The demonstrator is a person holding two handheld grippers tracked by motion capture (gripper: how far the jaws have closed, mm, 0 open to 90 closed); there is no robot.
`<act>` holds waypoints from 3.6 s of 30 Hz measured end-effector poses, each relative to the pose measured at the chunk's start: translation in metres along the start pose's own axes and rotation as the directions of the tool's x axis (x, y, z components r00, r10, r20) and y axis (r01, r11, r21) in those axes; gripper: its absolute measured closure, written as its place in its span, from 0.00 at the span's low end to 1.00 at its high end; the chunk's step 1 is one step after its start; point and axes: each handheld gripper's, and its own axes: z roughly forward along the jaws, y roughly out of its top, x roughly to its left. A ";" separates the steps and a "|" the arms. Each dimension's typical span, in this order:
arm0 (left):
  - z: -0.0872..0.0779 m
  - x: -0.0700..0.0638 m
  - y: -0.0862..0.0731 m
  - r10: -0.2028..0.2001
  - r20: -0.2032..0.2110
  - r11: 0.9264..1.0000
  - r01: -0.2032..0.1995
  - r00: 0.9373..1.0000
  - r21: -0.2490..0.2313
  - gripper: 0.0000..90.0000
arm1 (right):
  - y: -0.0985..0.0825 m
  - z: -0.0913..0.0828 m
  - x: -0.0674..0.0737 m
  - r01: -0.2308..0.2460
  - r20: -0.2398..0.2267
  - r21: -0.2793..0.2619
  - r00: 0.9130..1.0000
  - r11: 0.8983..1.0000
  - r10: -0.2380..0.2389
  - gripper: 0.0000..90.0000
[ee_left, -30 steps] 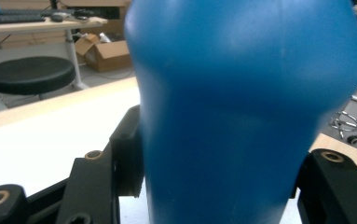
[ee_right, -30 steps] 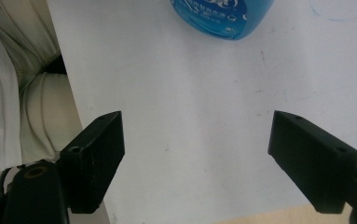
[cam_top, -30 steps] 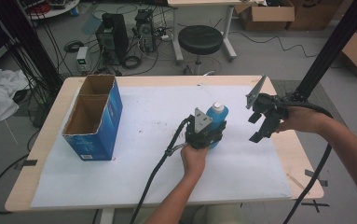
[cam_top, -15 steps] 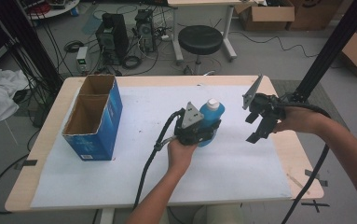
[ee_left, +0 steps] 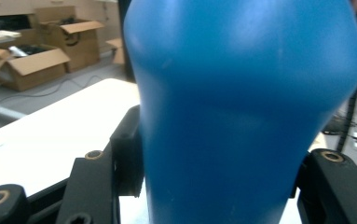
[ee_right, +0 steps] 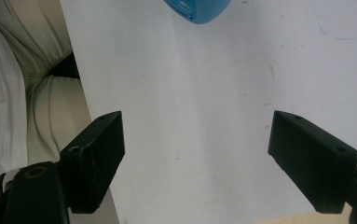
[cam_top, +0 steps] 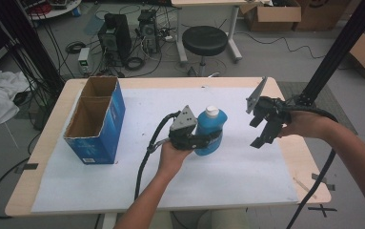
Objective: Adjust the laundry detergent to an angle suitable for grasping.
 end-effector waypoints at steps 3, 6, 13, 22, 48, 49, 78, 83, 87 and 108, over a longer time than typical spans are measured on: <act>-0.003 0.001 -0.002 0.011 0.030 1.000 -0.012 0.999 0.010 0.48 | 0.000 0.001 0.001 0.002 0.001 0.002 1.000 1.000 -0.002 0.20; -0.006 0.001 -0.004 0.025 0.068 0.999 -0.027 0.997 0.029 0.48 | 0.001 0.002 0.003 0.002 -0.001 0.005 1.000 1.000 -0.002 0.20; -0.013 0.001 -0.010 0.046 0.135 0.997 -0.054 0.990 0.054 0.49 | 0.005 0.003 0.007 -0.003 0.001 0.005 1.000 1.000 0.003 0.20; -0.024 0.010 -0.012 0.065 0.198 0.995 -0.078 0.978 0.056 0.49 | 0.007 0.005 0.012 -0.016 0.000 0.006 1.000 1.000 0.016 0.20; -0.030 0.020 -0.034 0.076 0.360 0.991 -0.111 0.930 0.078 0.49 | 0.008 0.011 0.017 -0.047 -0.007 0.024 0.999 0.999 0.047 0.20; -0.030 0.021 -0.036 0.075 0.365 0.991 -0.111 0.928 0.078 0.49 | 0.008 0.011 0.017 -0.050 -0.006 0.026 0.999 0.998 0.050 0.20; -0.024 0.022 -0.056 0.055 0.425 0.988 -0.112 0.903 0.110 0.49 | 0.011 0.016 0.014 -0.059 -0.014 0.034 0.998 0.998 0.059 0.20; -0.027 0.024 -0.058 0.048 0.422 0.988 -0.104 0.905 0.111 0.49 | 0.012 0.015 0.014 -0.057 -0.012 0.034 0.998 0.998 0.058 0.20; -0.029 0.024 -0.060 0.045 0.424 0.989 -0.099 0.905 0.107 0.48 | 0.014 0.015 0.014 -0.053 -0.013 0.029 0.999 0.998 0.053 0.20; -0.037 0.018 -0.062 -0.022 0.337 0.993 -0.017 0.941 0.114 0.24 | 0.013 0.016 0.017 -0.042 -0.016 0.018 0.999 0.999 0.042 0.20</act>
